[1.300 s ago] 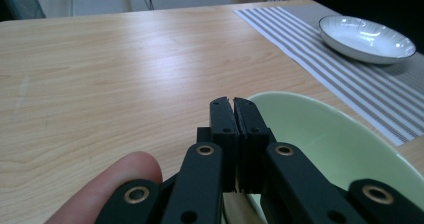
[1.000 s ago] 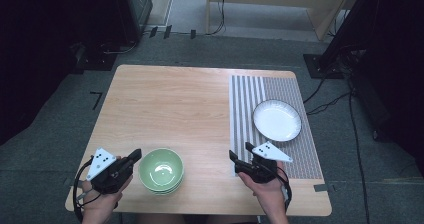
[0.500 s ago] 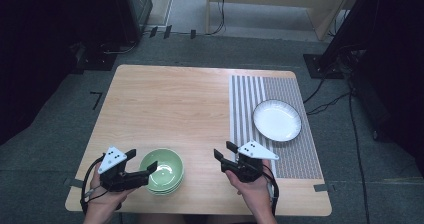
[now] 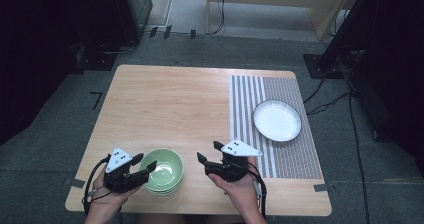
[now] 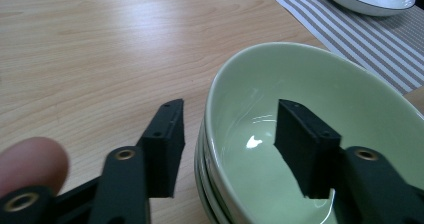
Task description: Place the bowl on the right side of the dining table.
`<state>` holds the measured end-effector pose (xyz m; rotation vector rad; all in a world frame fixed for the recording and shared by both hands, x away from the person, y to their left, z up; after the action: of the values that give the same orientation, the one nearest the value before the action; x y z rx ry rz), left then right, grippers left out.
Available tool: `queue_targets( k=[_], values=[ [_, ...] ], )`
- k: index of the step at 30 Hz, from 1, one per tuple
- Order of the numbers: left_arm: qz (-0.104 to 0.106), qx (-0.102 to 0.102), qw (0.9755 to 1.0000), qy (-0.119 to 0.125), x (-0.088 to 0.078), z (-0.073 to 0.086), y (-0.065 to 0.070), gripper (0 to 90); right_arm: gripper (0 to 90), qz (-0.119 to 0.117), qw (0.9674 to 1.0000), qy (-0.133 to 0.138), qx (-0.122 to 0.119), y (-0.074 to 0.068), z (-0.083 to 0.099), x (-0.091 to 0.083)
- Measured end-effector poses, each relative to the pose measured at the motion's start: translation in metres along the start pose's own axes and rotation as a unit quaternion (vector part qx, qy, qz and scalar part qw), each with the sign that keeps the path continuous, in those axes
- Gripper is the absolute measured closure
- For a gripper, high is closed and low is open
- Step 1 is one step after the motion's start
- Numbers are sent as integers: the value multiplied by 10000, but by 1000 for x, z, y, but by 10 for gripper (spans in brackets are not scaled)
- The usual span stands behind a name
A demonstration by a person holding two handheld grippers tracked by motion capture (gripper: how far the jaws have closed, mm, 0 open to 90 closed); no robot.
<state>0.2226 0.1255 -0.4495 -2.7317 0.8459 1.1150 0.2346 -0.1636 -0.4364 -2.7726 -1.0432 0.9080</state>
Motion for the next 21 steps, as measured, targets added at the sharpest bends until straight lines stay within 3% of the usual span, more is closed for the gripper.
queue_targets(
  k=[4,9,17,21],
  values=[
    [24,45,10000,51,0,1,1,624,416,13,9999,84,-107,-6,-3,4],
    [-270,28,9995,149,-1,2,-1,803,487,-151,9998,73,-86,-14,-4,12],
    [-438,105,9984,339,-1,1,2,836,524,-298,9995,-99,-73,-25,-6,29],
    [-559,347,9966,489,-3,0,6,837,522,-403,9984,-365,-121,-34,-5,44]
  ],
)
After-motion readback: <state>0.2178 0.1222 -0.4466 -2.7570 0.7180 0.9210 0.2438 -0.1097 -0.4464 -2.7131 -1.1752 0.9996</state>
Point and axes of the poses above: each handheld gripper's, and its own axes: x roughly forward along the jaws, z roughly out of its underside, y roughly to its right, the point moved 2 cm from there along x, roughly forward along the jaws, and after that the axes turned 6 degrees about -y, right-handed, at the moved point
